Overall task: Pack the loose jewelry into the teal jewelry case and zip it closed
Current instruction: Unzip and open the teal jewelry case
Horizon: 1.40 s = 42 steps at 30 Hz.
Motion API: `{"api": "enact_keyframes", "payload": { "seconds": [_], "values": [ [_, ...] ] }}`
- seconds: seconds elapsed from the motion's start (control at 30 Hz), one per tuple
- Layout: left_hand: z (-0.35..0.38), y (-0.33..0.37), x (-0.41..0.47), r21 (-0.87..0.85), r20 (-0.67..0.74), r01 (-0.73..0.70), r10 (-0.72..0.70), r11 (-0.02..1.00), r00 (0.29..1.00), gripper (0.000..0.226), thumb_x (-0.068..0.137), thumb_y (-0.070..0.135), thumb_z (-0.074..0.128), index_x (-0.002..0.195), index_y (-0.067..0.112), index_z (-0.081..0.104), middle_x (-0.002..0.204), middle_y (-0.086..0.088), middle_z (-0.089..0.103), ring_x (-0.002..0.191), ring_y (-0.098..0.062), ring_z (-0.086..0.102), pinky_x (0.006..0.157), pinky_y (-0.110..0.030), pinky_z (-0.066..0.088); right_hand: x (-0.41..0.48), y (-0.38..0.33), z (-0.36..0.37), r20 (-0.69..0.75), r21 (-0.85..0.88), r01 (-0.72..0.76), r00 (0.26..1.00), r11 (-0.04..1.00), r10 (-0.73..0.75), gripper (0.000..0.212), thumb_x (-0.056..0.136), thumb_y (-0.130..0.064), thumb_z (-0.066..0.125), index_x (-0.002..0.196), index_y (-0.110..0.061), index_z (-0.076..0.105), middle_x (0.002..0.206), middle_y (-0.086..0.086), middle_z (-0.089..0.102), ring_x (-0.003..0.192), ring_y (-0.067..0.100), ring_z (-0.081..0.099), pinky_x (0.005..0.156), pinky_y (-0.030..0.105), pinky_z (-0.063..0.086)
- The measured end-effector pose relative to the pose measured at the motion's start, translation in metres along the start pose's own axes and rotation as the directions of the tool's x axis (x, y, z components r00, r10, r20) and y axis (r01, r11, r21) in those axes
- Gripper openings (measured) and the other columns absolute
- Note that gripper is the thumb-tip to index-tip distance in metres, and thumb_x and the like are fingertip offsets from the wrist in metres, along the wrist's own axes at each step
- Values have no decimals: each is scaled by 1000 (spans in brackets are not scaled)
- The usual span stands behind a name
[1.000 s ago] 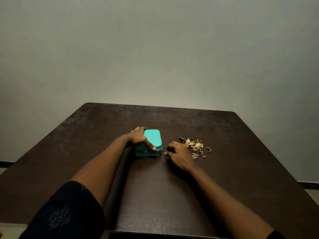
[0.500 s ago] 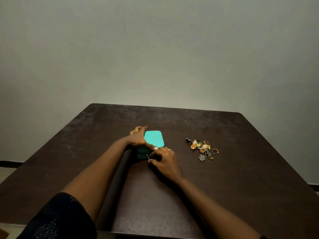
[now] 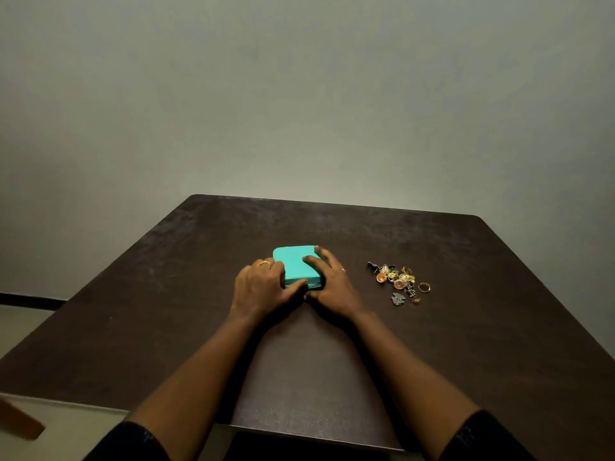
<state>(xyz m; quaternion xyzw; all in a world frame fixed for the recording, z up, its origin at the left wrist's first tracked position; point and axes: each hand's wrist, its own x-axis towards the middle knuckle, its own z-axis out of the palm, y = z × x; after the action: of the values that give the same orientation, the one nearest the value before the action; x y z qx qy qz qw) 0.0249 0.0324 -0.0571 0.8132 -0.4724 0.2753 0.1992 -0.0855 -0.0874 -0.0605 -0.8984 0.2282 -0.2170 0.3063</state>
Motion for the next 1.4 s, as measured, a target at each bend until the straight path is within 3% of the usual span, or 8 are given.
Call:
{"api": "enact_keyframes", "payload": {
  "seconds": [0.13,0.27,0.43,0.57,0.73,0.9,1.2,1.4],
  "values": [
    [-8,4,-5,157,40,-16,10,988,999,53,70,56,50,40,13,59,39,-1,55,35,-18,52,41,-18,29,0,2,4,-15,69,-20,1000,997,21,72,70,-7,74,136,-19,47,153,-1,28,139,19,30,114,29,27],
    [-10,10,-8,208,131,18,-46,978,990,52,58,56,75,36,12,57,35,-1,53,29,-17,49,44,-15,21,-2,4,6,-42,95,-17,999,995,21,69,72,-5,73,135,-18,49,153,0,30,139,18,32,111,22,25],
    [-18,18,-11,180,279,-20,-32,984,960,43,92,45,45,85,10,69,85,-11,71,76,-28,67,60,-26,35,-2,3,8,-54,94,-26,998,995,31,72,68,-7,77,134,-18,50,152,1,32,138,17,32,112,23,24],
    [-17,11,-16,118,294,-53,17,992,956,28,73,32,70,56,11,62,53,-8,64,43,-28,59,42,-25,38,-5,3,7,-52,100,-28,998,995,33,73,67,-7,79,133,-17,51,151,2,33,138,18,33,112,21,24],
    [-27,-15,-11,89,293,-143,112,986,949,29,91,37,46,92,15,66,93,-5,70,85,-26,65,60,-29,39,-5,2,5,-44,75,-37,998,997,41,75,65,-8,81,134,-18,51,151,2,33,138,19,33,110,19,22],
    [-29,-53,0,9,389,-137,123,990,913,32,95,39,44,111,17,62,107,-3,67,97,-21,63,76,-33,49,-3,4,6,-57,52,-35,998,998,38,73,65,-8,81,132,-19,53,150,2,35,137,20,35,111,22,24],
    [1,-64,35,-32,385,97,-78,995,920,33,92,39,53,113,16,65,113,-8,67,102,-29,61,80,-35,48,-3,7,7,-67,83,-22,997,996,28,70,66,-6,79,130,-19,55,148,1,38,134,23,37,112,33,32],
    [27,-67,60,-175,471,299,-187,938,862,29,89,34,61,108,14,69,109,-11,69,100,-29,61,82,-36,48,-1,9,6,-66,109,-19,997,994,27,69,65,-7,80,129,-19,56,146,1,40,133,23,38,112,35,33]
  ]
}}
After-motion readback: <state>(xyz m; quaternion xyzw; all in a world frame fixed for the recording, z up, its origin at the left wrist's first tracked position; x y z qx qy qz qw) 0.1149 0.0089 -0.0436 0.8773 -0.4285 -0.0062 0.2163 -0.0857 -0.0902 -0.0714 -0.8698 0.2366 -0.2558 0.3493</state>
